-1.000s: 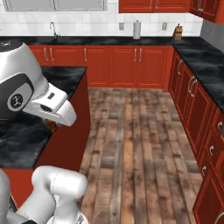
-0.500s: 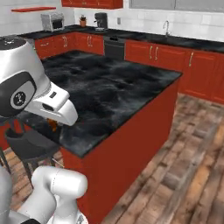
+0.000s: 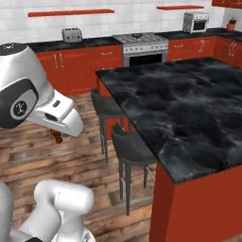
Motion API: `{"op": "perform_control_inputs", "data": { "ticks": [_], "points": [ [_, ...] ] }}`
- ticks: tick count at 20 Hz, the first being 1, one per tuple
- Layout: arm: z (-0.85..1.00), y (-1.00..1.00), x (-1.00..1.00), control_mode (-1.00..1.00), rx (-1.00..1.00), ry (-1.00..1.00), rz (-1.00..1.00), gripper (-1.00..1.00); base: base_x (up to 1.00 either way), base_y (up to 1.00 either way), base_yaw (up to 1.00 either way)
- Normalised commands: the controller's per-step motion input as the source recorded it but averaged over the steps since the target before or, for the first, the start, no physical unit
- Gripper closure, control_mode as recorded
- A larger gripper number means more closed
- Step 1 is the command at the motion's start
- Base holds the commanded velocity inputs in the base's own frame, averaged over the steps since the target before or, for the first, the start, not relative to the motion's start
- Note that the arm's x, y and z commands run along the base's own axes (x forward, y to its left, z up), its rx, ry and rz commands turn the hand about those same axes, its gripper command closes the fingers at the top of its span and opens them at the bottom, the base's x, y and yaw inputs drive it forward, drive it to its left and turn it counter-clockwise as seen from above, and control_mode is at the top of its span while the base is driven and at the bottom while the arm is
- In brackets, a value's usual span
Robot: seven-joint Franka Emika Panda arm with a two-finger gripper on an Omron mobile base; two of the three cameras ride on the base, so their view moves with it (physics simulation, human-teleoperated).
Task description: Retrieve the chicken drumstick from the fridge and place it on the saucepan with marinade on the stove.
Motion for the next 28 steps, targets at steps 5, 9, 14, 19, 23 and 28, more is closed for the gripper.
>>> {"op": "perform_control_inputs", "data": {
  "ticks": [5,9,14,19,23,28],
  "points": [
    [0.0,0.0,0.0,1.0,0.0,0.0,0.0,1.0,0.26,0.98,0.63],
    [0.0,0.0,0.0,1.0,0.0,0.0,0.0,1.0,0.98,1.0,0.31],
    [0.0,0.0,0.0,1.0,0.0,0.0,0.0,1.0,1.0,0.92,0.19],
    [0.0,0.0,0.0,1.0,0.0,0.0,0.0,1.0,1.0,0.89,0.15],
    [0.0,0.0,0.0,1.0,0.0,0.0,0.0,1.0,1.0,0.68,0.2],
    [0.0,0.0,0.0,1.0,0.0,0.0,0.0,1.0,1.0,0.43,0.05]
  ]
}}
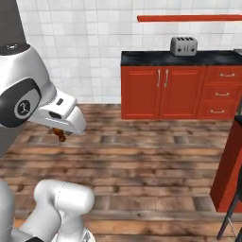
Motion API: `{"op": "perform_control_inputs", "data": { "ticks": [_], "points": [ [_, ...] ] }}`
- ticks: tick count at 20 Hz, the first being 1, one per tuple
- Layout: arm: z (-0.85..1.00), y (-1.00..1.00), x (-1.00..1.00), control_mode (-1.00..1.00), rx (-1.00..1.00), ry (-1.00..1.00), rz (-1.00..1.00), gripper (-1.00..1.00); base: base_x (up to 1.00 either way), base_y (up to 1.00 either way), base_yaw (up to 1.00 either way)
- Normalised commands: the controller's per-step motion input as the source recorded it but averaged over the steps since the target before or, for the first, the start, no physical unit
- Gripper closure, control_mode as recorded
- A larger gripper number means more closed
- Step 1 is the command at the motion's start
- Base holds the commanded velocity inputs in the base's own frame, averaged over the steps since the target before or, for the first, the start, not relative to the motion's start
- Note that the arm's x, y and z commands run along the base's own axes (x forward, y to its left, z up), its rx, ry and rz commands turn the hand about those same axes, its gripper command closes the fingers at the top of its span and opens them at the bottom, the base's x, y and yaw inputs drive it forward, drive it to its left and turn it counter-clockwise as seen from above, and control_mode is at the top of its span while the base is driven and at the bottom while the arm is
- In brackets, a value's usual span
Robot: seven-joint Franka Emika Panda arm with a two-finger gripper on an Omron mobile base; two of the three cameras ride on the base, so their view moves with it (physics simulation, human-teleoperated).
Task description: Retrieve the chicken drumstick from the fridge and place it on the saucepan with marinade on the stove.
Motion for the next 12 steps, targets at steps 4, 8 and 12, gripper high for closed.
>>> {"op": "perform_control_inputs", "data": {
  "ticks": [4,8,12],
  "points": [
    [0.0,0.0,0.0,1.0,0.0,0.0,0.0,1.0,1.0,0.38,-0.01],
    [0.0,0.0,0.0,1.0,0.0,0.0,0.0,1.0,1.0,0.52,-0.31],
    [0.0,0.0,0.0,1.0,0.0,0.0,0.0,1.0,1.0,0.66,-0.55]
  ]
}}
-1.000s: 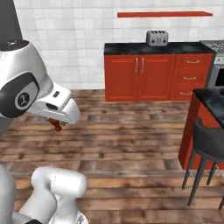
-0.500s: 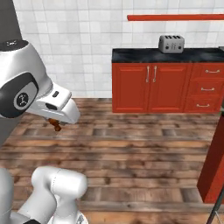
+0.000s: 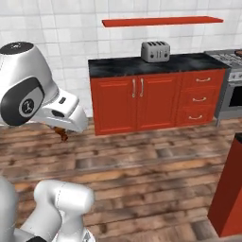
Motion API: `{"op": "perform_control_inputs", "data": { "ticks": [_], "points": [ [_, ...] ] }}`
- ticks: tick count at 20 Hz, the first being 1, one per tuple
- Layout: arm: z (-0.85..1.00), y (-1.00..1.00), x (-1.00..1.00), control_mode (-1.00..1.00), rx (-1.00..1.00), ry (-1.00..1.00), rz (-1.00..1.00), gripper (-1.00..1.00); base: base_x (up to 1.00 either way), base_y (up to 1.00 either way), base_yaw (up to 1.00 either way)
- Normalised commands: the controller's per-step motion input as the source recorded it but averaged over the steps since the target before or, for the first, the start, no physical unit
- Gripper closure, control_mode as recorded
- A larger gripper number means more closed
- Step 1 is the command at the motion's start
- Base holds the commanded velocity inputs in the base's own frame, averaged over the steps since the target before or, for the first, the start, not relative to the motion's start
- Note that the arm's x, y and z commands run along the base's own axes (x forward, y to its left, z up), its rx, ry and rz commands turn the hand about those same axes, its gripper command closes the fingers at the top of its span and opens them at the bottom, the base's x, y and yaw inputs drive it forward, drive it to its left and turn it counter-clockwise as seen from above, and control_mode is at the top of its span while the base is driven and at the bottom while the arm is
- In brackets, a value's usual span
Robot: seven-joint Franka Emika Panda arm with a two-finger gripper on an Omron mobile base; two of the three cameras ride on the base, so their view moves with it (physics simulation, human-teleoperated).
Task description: Retrieve the chicken drumstick from the fridge and place it on the saucepan with marinade on the stove.
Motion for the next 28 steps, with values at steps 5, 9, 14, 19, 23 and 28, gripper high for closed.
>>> {"op": "perform_control_inputs", "data": {
  "ticks": [5,9,14,19,23,28],
  "points": [
    [0.0,0.0,0.0,1.0,0.0,0.0,0.0,1.0,1.0,0.86,-0.55],
    [0.0,0.0,0.0,1.0,0.0,0.0,0.0,1.0,1.0,0.99,-0.49],
    [0.0,0.0,0.0,1.0,0.0,0.0,0.0,1.0,1.0,1.0,-0.49],
    [0.0,0.0,0.0,1.0,0.0,0.0,0.0,1.0,1.0,0.96,-0.53],
    [0.0,0.0,0.0,1.0,0.0,0.0,0.0,1.0,1.0,0.79,-0.61],
    [0.0,0.0,0.0,1.0,0.0,0.0,0.0,1.0,0.89,0.68,-0.68]
  ]
}}
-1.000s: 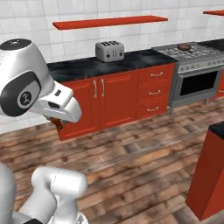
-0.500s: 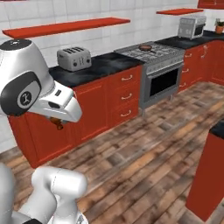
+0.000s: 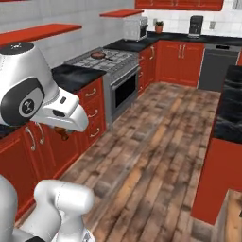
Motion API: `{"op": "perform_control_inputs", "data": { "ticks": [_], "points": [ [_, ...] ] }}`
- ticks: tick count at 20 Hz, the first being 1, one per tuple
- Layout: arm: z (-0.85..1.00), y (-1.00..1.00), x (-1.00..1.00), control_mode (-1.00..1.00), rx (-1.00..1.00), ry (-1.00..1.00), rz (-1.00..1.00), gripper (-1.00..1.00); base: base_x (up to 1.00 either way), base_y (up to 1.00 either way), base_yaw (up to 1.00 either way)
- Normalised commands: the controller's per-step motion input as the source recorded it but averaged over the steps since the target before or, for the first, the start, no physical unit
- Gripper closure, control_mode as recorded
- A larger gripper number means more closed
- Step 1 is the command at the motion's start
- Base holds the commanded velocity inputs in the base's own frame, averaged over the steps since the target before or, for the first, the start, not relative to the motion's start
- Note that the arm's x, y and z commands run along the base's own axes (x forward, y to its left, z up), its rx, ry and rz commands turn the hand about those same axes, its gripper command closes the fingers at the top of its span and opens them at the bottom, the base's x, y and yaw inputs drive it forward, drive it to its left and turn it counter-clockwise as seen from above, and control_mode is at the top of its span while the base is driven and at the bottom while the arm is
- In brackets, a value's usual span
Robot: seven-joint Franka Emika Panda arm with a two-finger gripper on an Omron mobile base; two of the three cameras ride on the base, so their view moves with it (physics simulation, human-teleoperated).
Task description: Retrieve the chicken drumstick from the fridge and place it on the saucepan with marinade on the stove.
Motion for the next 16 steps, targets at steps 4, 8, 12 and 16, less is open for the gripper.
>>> {"op": "perform_control_inputs", "data": {
  "ticks": [4,8,12,16],
  "points": [
    [0.0,0.0,0.0,1.0,0.0,0.0,0.0,1.0,0.95,0.67,-0.64],
    [0.0,0.0,0.0,1.0,0.0,0.0,0.0,1.0,1.0,0.58,-0.48],
    [0.0,0.0,0.0,1.0,0.0,0.0,0.0,1.0,1.0,0.07,-0.16],
    [0.0,0.0,0.0,1.0,0.0,0.0,0.0,1.0,1.0,0.02,-0.1]
  ]
}}
